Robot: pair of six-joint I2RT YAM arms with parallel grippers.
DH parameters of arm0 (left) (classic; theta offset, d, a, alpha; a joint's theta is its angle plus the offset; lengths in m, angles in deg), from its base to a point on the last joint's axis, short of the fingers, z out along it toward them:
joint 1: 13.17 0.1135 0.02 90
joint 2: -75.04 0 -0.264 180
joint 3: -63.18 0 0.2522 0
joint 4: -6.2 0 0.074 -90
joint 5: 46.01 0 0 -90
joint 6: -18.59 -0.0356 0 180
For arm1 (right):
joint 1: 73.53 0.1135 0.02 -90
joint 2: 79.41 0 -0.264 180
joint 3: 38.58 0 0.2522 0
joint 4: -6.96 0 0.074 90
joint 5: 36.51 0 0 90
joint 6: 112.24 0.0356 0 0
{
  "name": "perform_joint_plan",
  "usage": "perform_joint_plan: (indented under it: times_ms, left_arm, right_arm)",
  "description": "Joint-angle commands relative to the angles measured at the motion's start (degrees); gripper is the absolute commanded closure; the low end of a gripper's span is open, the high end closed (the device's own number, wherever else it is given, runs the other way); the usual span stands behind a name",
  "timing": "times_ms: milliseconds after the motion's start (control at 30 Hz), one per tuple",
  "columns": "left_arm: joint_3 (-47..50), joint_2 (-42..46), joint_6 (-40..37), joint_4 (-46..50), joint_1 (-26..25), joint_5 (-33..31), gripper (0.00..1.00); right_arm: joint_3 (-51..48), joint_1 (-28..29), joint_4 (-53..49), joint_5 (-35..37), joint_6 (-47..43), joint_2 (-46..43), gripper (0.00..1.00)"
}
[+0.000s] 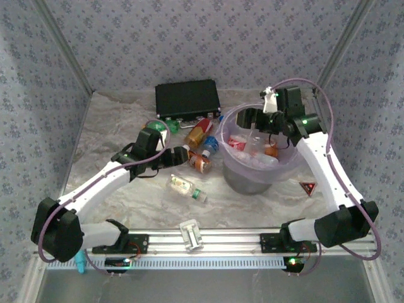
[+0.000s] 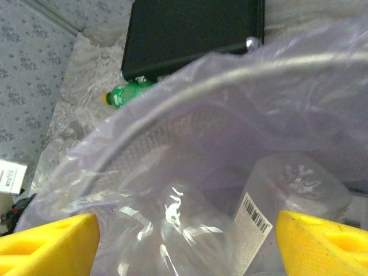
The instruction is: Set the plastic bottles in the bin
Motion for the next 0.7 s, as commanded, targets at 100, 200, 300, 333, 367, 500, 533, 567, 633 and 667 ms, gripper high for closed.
perform_joint_plan:
  times_ms: [100, 200, 300, 333, 367, 500, 533, 567, 633, 667]
  left_arm:
    - [-2.63, -1.53, 0.3, -0.84, 0.34, 1.12, 0.17]
    - [-3.53, -1.85, 0.25, 1.79, 0.33, 0.82, 0.17]
    - [-4.42, -1.88, -0.11, 6.67, 0.34, -0.04, 0.17]
    - [-4.48, -1.71, -0.01, 8.57, 0.19, -0.57, 0.17]
    - [-4.45, -1.53, 0.08, 10.36, 0.26, -1.14, 0.17]
    - [-3.71, -0.76, 2.98, 15.95, 0.19, -2.88, 0.17]
    - [-3.2, -0.42, 4.68, 17.03, 0.05, -2.83, 0.17]
    - [-2.32, 0.21, 6.49, 17.11, -0.19, -2.51, 0.18]
    - [-0.24, 1.68, 9.93, 16.39, -1.11, -2.35, 0.18]
    - [0.88, 2.46, 11.64, 16.01, -1.53, -2.56, 0.19]
  right_arm:
    - [2.72, -0.78, -4.72, 1.82, -2.72, -0.92, 0.26]
    - [2.44, -0.1, -4.59, 0.68, -2.63, -0.1, 0.35]
    - [1.05, 0.87, -3.64, 0.51, -2.48, 0.32, 0.41]
    - [0.18, 1.07, -3.1, 0.32, -2.3, 0.42, 0.42]
    - [-1.0, 1.19, -2.29, 0.25, -2.01, 0.67, 0.44]
    - [-5.02, 2.19, 1.75, -0.56, -0.2, 1.61, 0.48]
    - [-5.86, 2.5, 2.62, -0.56, 0.12, 1.95, 0.49]
    - [-6.59, 2.64, 3.46, -0.55, 0.48, 2.22, 0.5]
    - [-8.28, 2.65, 5.12, -0.54, 1.28, 2.35, 0.51]
    - [-8.99, 2.65, 5.71, -0.55, 1.62, 2.25, 0.51]
